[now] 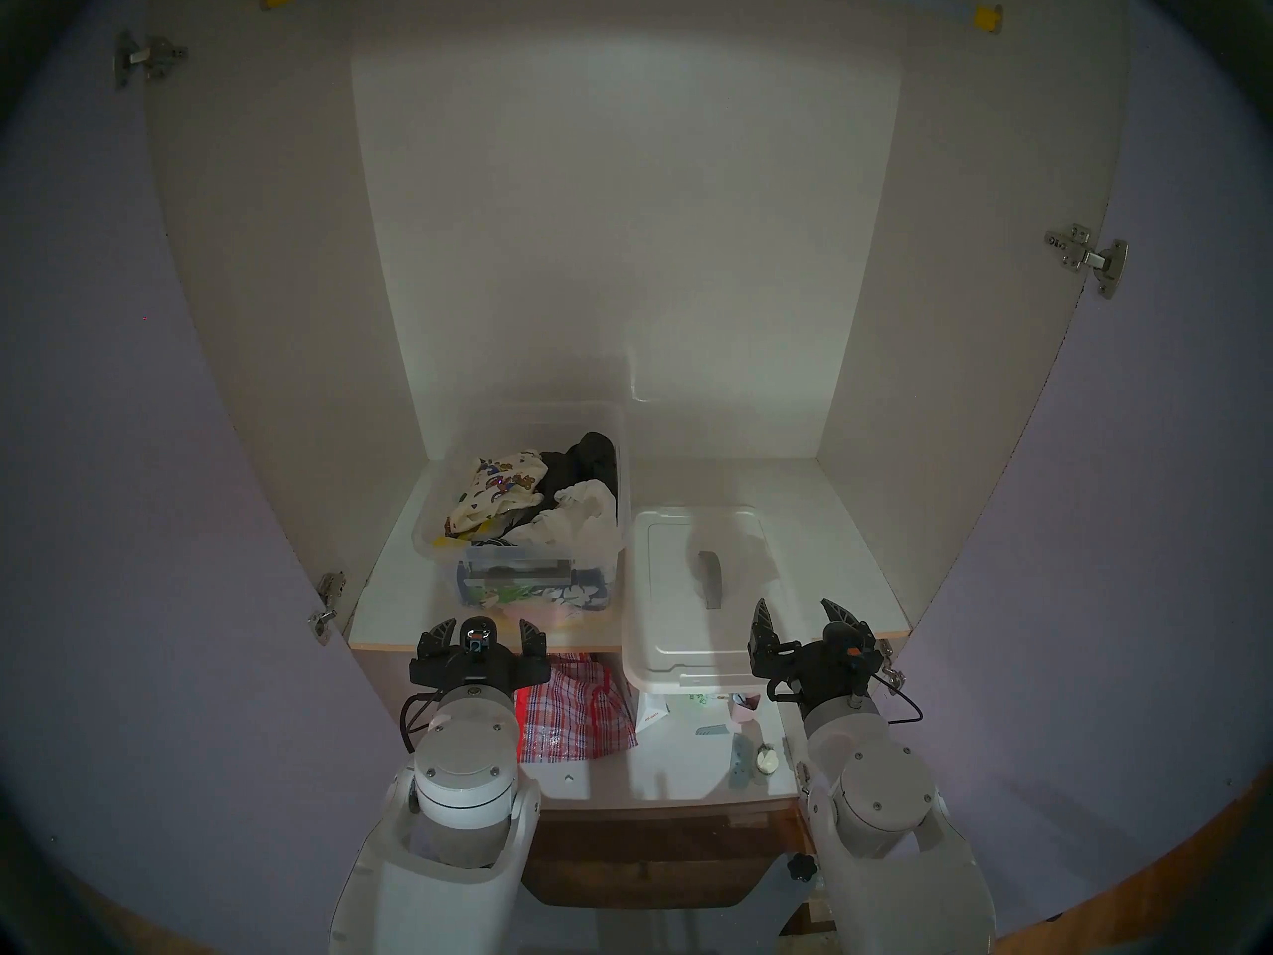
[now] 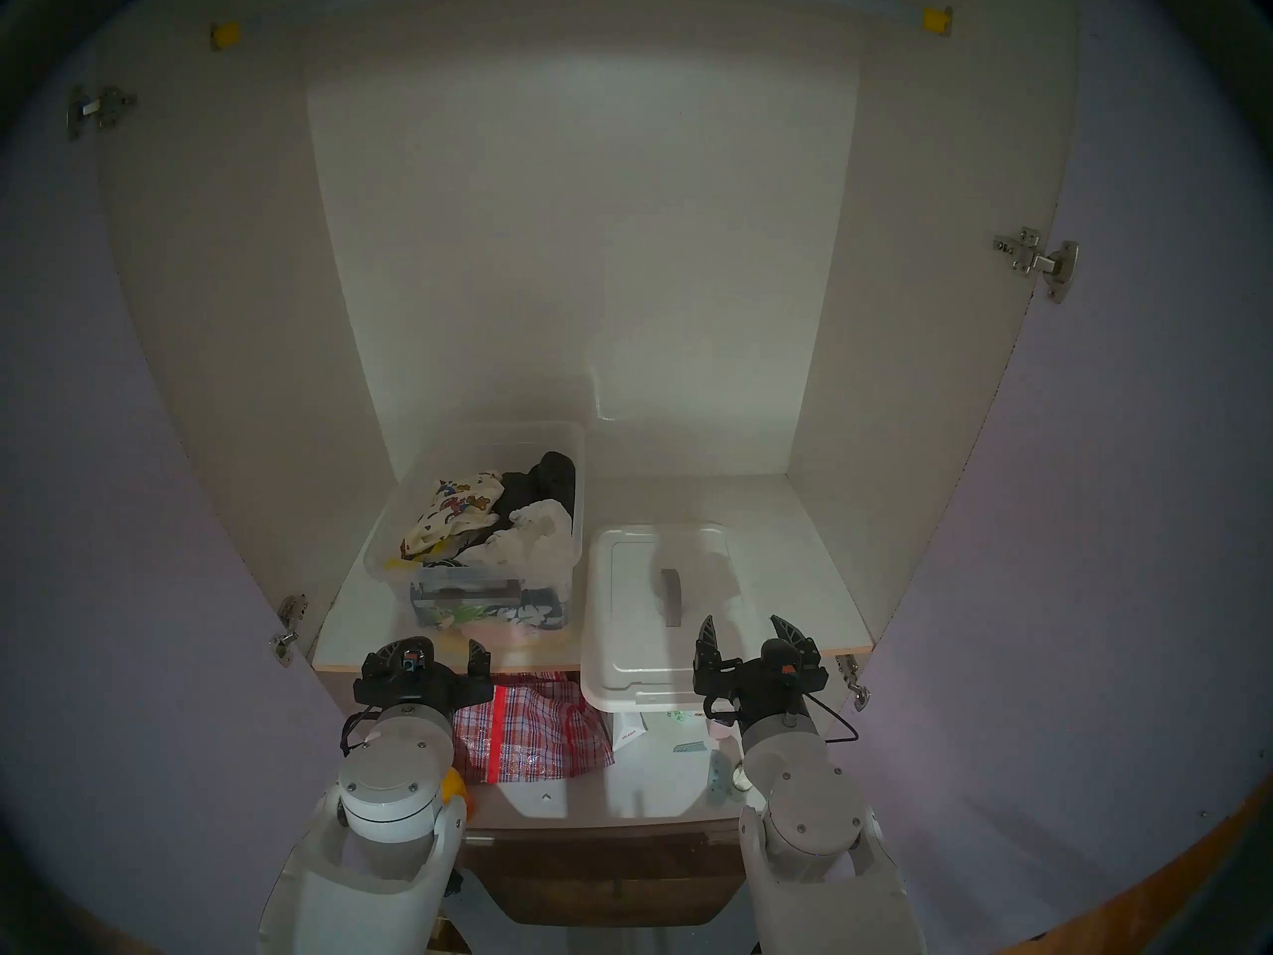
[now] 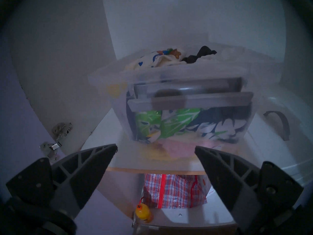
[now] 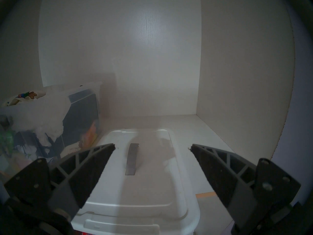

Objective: Take clothing out of the storage bin and put the lid back on the bin

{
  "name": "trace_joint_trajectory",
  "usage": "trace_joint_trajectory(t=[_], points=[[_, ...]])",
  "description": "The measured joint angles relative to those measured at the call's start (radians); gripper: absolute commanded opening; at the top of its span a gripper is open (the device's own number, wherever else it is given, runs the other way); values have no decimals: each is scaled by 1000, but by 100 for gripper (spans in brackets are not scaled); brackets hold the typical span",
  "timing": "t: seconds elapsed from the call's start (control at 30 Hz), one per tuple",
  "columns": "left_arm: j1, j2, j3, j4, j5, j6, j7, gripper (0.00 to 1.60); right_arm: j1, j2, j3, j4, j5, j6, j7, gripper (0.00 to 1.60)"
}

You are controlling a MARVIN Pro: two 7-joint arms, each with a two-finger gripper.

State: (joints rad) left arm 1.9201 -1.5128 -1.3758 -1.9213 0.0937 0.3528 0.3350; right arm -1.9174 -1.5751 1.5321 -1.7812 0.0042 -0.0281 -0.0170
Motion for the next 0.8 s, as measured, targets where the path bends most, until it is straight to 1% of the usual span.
trace_joint_trajectory(t=[0.07,0.13,0.23,0.27,0.33,0.43,0.57,0.6,0.63,0.73,0.77,0.8], points=[[-5,38,15,-12,8,1,-9,160,0,0,0,0,0,0,0,160],[-11,52,14,-24,14,24,-8,160,0,0,0,0,0,0,0,160],[-21,40,13,-36,25,121,25,160,0,0,0,0,0,0,0,160],[-26,36,15,-43,29,172,40,160,0,0,0,0,0,0,0,160],[-31,40,19,-51,35,198,47,160,0,0,0,0,0,0,0,160],[-41,75,30,-65,41,199,45,160,0,0,0,1,0,0,0,160],[-63,139,45,-78,44,192,28,160,0,0,0,1,0,0,0,160],[-70,163,49,-83,43,178,17,160,0,0,0,1,0,0,0,160],[-73,170,49,-84,42,174,14,160,0,0,0,1,0,0,0,160],[-86,214,56,-93,29,108,-27,160,0,0,0,1,0,0,0,160],[-89,239,56,-99,22,62,-53,160,0,0,0,1,0,0,0,160],[-91,255,56,-102,17,34,-64,160,0,0,0,1,0,0,0,160]])
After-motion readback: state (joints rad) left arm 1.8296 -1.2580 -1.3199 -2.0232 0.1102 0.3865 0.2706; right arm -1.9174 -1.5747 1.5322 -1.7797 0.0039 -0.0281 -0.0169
